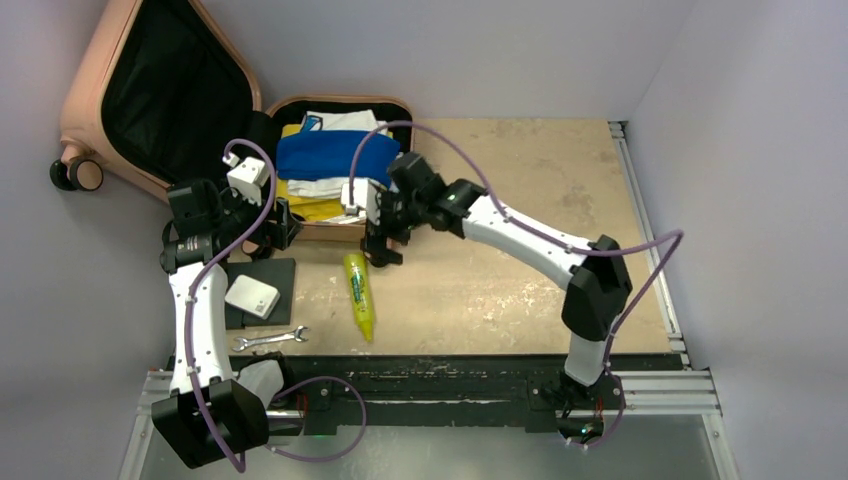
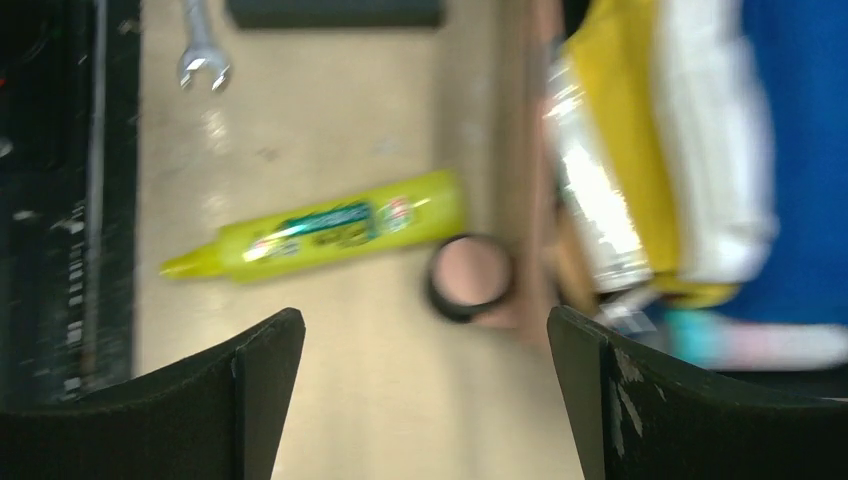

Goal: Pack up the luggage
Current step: Pick up the personal item from the center of the board.

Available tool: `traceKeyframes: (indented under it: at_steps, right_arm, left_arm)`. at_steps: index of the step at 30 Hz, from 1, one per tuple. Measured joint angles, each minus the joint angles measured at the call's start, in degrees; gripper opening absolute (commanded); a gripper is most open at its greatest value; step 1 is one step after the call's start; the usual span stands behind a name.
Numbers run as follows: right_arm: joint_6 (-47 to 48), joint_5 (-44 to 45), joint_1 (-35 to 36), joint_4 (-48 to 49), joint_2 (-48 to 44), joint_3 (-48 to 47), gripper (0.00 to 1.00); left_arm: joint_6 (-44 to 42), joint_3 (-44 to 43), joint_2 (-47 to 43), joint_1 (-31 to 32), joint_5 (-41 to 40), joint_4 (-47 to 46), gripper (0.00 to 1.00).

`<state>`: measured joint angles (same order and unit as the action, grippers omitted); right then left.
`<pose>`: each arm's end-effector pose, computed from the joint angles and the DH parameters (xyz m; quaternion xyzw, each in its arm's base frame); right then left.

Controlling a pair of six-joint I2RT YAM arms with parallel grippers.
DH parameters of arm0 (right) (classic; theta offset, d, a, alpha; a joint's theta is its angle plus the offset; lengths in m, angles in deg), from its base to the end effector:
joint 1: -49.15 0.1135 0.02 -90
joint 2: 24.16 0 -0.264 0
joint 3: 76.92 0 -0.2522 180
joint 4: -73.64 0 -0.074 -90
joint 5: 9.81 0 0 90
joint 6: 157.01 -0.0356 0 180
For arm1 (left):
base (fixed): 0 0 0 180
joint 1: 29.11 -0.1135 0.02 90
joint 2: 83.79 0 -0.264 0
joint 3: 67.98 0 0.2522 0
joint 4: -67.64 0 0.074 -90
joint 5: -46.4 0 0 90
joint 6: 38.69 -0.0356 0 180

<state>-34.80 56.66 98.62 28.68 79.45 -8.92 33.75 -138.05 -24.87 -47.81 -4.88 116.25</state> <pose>0.2604 0.3264 0.3433 -0.6412 0.6016 0.2461 0.4078 0.2079 0.0469 0.3265 0.1383 0.8474 -0.1526 0.4893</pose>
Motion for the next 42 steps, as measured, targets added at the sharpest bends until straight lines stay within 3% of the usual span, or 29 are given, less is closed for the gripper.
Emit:
traceKeyframes:
  at_steps: [5, 15, 42]
  right_arm:
    - [-8.52, 0.24, 3.06, 0.22, 4.31, 7.02, 0.88]
    - [-17.66, 2.86, 2.91, 3.87, 11.39, 7.8, 0.87]
    - [-20.9, 0.52, 6.58, 3.45, 23.23, -1.51, 0.86]
  left_arm:
    - [0.0, 0.0, 0.0, -0.24, -0.04, 0.02, 0.99]
    - [0.0, 0.0, -0.04, -0.9, -0.22, 0.0, 0.99]
    - [0.02, 0.0, -0.22, -2.25, -0.37, 0.0, 0.99]
